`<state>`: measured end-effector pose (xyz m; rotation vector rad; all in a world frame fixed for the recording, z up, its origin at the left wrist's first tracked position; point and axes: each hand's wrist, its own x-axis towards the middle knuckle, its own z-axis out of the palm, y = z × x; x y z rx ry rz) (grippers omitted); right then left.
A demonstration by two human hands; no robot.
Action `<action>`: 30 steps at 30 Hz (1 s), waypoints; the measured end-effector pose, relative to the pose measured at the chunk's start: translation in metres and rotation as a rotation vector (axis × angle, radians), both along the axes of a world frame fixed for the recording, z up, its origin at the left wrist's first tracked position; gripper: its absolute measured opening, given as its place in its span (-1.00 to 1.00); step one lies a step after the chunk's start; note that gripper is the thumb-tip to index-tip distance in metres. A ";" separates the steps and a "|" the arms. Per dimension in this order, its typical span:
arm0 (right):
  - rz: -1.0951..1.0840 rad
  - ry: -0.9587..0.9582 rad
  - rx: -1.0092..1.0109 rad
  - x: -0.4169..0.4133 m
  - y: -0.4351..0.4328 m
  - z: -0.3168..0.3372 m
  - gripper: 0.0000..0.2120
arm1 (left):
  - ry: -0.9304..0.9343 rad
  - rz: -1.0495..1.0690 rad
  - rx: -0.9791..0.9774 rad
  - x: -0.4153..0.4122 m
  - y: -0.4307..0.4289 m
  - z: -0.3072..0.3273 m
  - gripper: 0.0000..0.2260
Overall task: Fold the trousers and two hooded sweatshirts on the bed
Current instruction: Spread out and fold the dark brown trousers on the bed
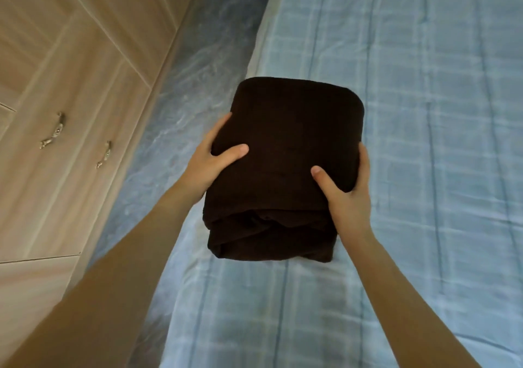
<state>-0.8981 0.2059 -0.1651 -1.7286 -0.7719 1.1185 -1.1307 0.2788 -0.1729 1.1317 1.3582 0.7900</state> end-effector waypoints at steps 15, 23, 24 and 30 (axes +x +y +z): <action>0.013 -0.031 0.003 0.004 0.001 0.006 -0.19 | -0.019 -0.019 0.018 -0.002 0.004 0.009 -0.39; 0.028 -0.023 0.077 0.009 0.034 0.011 -0.18 | -0.015 -0.099 0.053 -0.004 0.042 0.008 -0.31; 0.044 -0.053 0.046 0.008 0.035 0.006 -0.17 | 0.050 -0.131 0.049 -0.006 0.044 0.001 -0.28; 0.269 -0.691 0.096 0.013 0.040 0.015 -0.19 | 0.701 -0.274 0.312 -0.009 0.052 0.027 -0.25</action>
